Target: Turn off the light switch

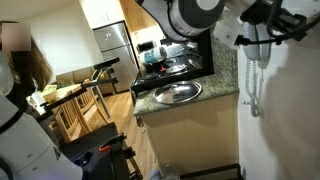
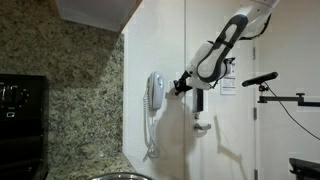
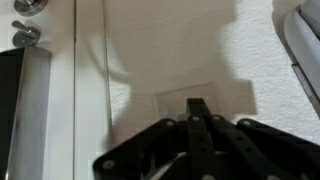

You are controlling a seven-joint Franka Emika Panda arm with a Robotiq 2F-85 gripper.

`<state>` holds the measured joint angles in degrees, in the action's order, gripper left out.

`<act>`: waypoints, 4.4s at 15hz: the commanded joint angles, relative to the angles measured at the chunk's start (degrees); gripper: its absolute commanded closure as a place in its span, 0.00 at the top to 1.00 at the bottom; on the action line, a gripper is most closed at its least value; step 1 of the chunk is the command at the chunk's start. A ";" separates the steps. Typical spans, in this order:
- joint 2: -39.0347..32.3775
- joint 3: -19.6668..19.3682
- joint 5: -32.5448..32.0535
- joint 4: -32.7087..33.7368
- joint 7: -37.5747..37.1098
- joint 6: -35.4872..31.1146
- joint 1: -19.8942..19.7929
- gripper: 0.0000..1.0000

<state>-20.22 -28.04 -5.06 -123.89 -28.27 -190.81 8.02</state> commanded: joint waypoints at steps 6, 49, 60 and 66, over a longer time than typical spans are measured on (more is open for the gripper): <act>-1.33 -1.78 0.10 2.57 0.16 1.46 0.38 0.00; -5.67 -18.19 0.26 1.21 -0.10 -0.94 16.47 0.00; -5.31 -25.94 2.17 -1.53 -0.59 -4.73 22.70 0.00; -5.06 -32.17 4.70 -3.89 -0.32 -8.47 27.15 0.00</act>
<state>-26.02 -57.33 -2.02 -125.67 -28.57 -196.87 32.33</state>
